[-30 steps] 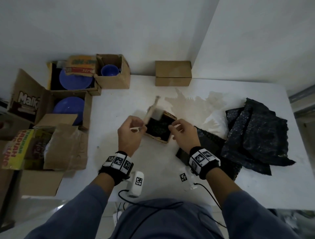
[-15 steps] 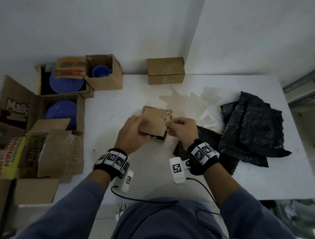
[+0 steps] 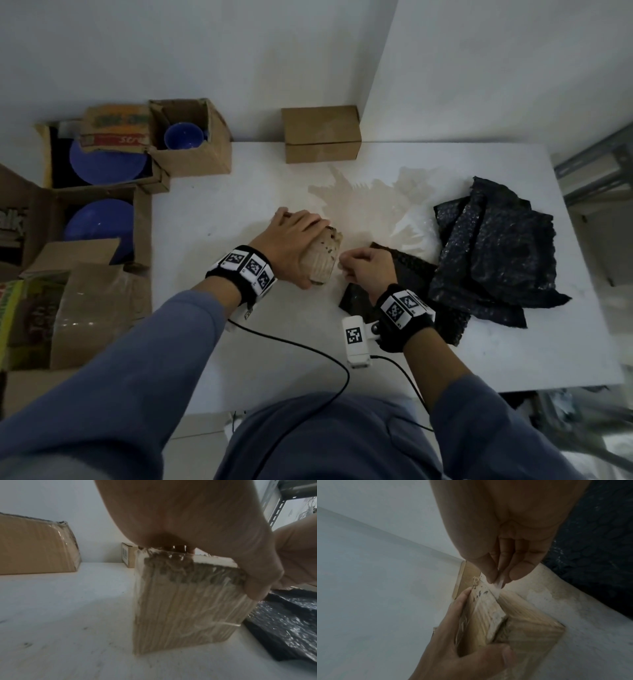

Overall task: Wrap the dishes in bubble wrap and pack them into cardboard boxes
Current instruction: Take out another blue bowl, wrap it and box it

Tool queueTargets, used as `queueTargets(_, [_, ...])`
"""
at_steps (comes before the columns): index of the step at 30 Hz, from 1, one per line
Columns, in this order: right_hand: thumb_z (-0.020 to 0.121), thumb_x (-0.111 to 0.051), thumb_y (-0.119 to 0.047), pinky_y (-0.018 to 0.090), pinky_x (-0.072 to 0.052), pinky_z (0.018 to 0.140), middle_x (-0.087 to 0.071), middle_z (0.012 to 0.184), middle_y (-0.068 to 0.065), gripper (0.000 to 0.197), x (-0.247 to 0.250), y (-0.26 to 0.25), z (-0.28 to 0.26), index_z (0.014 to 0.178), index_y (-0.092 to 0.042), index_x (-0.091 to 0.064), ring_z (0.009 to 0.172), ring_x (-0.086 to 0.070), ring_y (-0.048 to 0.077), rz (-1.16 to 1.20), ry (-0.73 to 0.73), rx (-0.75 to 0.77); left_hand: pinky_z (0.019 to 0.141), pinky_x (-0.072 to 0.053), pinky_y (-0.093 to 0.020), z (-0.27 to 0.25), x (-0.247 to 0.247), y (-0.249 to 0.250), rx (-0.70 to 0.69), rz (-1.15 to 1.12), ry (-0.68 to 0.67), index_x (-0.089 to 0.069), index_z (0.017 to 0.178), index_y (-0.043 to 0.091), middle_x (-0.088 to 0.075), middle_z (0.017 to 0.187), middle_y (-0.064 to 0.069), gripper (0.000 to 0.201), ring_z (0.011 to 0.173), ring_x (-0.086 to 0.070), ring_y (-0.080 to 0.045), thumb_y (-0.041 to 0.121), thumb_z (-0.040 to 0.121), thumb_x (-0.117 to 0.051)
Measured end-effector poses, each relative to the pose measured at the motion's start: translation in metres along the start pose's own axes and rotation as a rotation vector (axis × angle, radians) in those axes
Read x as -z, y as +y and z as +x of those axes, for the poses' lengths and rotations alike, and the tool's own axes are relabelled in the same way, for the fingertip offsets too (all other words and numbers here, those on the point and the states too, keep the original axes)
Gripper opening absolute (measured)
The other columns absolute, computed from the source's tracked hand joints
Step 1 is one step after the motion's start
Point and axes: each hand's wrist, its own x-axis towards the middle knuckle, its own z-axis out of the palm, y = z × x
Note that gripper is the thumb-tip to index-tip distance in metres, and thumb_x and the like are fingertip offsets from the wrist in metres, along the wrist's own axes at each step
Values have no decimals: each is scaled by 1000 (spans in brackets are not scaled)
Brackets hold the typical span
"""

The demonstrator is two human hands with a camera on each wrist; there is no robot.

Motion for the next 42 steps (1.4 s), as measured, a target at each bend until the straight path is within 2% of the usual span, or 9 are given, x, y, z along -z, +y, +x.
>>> queueTargets(9, [86,-68,-5,31,-54,65,-70,69,9,11,-6,14,10,76,-10,-71,60,-60,18,-10,48,46,108,-22,-53,-3,-15,-2,-30,-50,124,-30,147,14,-37,142,-2,117,129,-36,-23,86,57,-52])
queueTargets(12, [89,-67,-5,27,-53,62,-68,69,6,12,-13,20,11,79,-11,-70,60,-60,15,28,47,42,109,-21,-54,-4,-17,-2,-23,-29,140,-32,147,12,-37,142,-3,116,130,-36,-24,86,60,-48])
queueTargets(16, [94,-62,-10,26,-50,60,-63,79,8,4,-26,28,6,95,-12,-64,67,-59,16,227,-12,-46,111,-19,-55,-7,-18,0,-12,-34,162,-32,147,11,-36,143,-4,113,132,-34,-25,85,63,-45])
queueTargets(19, [95,-59,-12,30,-51,63,-62,87,8,10,-33,34,3,104,-18,-59,73,-59,17,311,15,-128,112,-17,-55,-7,-20,0,-7,-34,157,-31,148,11,-36,144,-4,114,134,-32,-25,84,62,-48])
queueTargets(25, [97,-58,-20,32,-46,68,-66,88,8,6,-40,42,5,101,-17,-61,77,-59,19,468,-49,-220,113,-16,-55,-6,-21,0,1,-27,153,-29,149,12,-35,145,-4,115,135,-31,-25,83,61,-49])
queueTargets(32, [98,-54,-30,27,-38,59,-63,82,0,7,-49,47,7,97,-26,-59,72,-53,14,339,13,-221,113,-14,-56,-5,-22,1,5,-37,160,-28,149,12,-34,146,-5,117,137,-30,-26,81,58,-52])
queueTargets(37, [102,-47,-25,24,-41,48,-60,82,7,20,-44,35,11,111,-11,-57,62,-52,15,36,36,-143,113,-13,-57,-6,-22,1,-1,-39,164,-25,150,12,-32,146,-5,119,138,-28,-26,80,56,-53])
queueTargets(40, [92,-58,-12,29,-49,55,-64,85,12,5,-31,29,17,95,-13,-62,62,-57,17,2,82,-100,113,-14,-57,-7,-22,0,-11,-24,167,-24,151,12,-32,147,-6,120,138,-29,-28,82,57,-52])
queueTargets(42, [86,-58,-4,33,-53,62,-66,77,9,13,-26,27,17,84,-14,-65,63,-61,20,19,182,-15,112,-16,-57,-7,-22,2,-14,0,164,-25,151,11,-33,147,-7,120,137,-30,-28,83,57,-51])
